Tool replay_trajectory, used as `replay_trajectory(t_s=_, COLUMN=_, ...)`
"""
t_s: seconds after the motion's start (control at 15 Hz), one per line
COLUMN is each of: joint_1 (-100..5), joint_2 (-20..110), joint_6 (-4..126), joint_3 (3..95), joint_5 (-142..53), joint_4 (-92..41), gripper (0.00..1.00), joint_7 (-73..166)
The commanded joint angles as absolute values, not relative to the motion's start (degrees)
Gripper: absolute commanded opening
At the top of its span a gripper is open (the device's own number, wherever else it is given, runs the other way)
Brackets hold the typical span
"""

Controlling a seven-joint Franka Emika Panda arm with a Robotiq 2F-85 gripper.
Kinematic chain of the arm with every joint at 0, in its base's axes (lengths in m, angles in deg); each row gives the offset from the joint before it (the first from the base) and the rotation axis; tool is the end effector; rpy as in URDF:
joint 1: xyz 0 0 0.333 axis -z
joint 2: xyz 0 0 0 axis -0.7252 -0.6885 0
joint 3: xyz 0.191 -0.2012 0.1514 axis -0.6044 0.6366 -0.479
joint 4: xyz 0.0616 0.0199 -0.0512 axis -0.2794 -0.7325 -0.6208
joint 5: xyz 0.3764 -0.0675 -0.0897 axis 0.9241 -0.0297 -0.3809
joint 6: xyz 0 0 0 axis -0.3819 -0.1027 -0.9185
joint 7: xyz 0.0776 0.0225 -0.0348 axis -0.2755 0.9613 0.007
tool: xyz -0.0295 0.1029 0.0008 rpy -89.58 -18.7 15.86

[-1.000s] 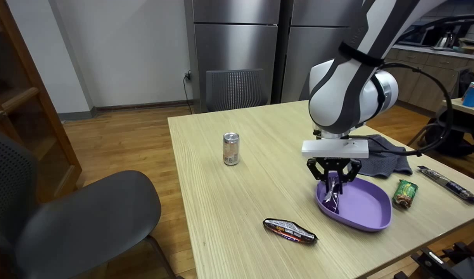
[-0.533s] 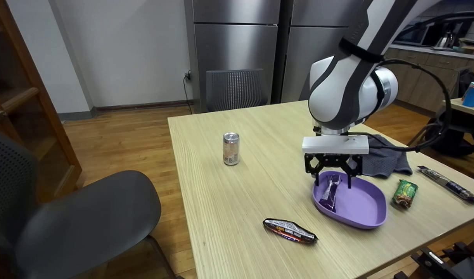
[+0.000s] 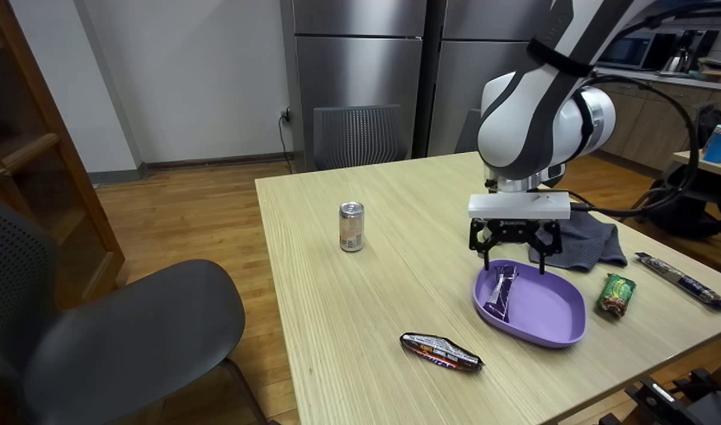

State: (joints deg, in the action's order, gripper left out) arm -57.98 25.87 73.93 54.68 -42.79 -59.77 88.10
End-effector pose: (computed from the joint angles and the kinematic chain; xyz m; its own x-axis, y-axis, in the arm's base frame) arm 0.5081 0.0077 0.0813 0.7339 -0.6725 -0.0956 -0.6356 -0.7296 0.2526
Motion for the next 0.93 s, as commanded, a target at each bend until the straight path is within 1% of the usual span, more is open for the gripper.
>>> replay_trajectory(t_s=0.0, joint_1=-56.4, joint_2=29.0, joint_6=71.8, joint_3=54.3, joint_5=-41.9, joint_4=-61.4, gripper=1.0, joint_7=86.3)
replay_trajectory(t_s=0.4, joint_1=-54.1, joint_2=31.2, joint_6=71.1, joint_3=54.9, joint_5=-41.9, joint_4=-63.9, gripper=1.0, joint_7=85.6)
replay_trajectory(t_s=0.87, joint_1=-50.0, joint_2=31.8, joint_6=74.6, joint_3=55.9, joint_5=-40.8, joint_4=-67.5, gripper=1.0, joint_7=84.3)
